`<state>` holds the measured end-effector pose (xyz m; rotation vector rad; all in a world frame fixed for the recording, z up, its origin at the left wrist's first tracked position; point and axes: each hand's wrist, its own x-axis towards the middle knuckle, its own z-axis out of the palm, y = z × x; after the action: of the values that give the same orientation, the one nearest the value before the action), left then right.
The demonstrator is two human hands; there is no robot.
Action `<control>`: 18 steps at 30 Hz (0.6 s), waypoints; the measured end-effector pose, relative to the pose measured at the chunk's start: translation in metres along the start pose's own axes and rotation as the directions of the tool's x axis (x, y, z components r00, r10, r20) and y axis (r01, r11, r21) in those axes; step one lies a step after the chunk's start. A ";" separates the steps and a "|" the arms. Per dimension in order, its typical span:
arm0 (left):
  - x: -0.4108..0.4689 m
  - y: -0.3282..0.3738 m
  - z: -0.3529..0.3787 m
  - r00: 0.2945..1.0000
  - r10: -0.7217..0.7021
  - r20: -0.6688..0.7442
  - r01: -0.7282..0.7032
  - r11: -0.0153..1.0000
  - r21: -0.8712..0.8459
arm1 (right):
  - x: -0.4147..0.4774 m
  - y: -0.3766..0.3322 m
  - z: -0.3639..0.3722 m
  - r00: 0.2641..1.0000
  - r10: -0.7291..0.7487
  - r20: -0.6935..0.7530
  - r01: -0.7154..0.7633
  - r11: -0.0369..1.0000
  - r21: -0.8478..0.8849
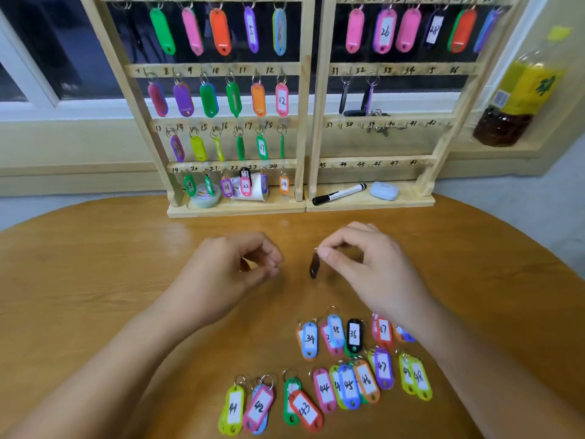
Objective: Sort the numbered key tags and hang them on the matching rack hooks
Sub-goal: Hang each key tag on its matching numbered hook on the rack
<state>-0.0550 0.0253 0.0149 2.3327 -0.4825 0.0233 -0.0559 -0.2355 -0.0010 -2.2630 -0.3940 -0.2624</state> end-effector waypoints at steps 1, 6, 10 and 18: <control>0.008 0.005 0.000 0.999 0.024 -0.030 -0.023 1.000 0.002 | 0.007 0.002 -0.011 1.000 -0.009 -0.021 0.009 1.000 -0.010; 0.062 0.037 0.000 0.991 0.097 -0.094 -0.104 0.992 -0.077 | 0.053 0.020 -0.065 0.974 -0.044 -0.223 0.035 0.999 -0.040; 0.114 0.068 -0.001 0.974 0.167 -0.150 -0.179 0.981 -0.075 | 0.098 0.037 -0.103 0.922 -0.051 -0.383 0.034 0.998 -0.050; 0.207 0.115 -0.003 0.931 0.257 -0.258 -0.279 0.959 -0.051 | 0.167 0.033 -0.156 0.877 -0.114 -0.467 0.045 0.987 -0.156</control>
<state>0.0973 -0.1171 0.1263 2.1246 -0.6572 0.4130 0.1025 -0.3411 0.1297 -2.2219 -0.2101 -0.8947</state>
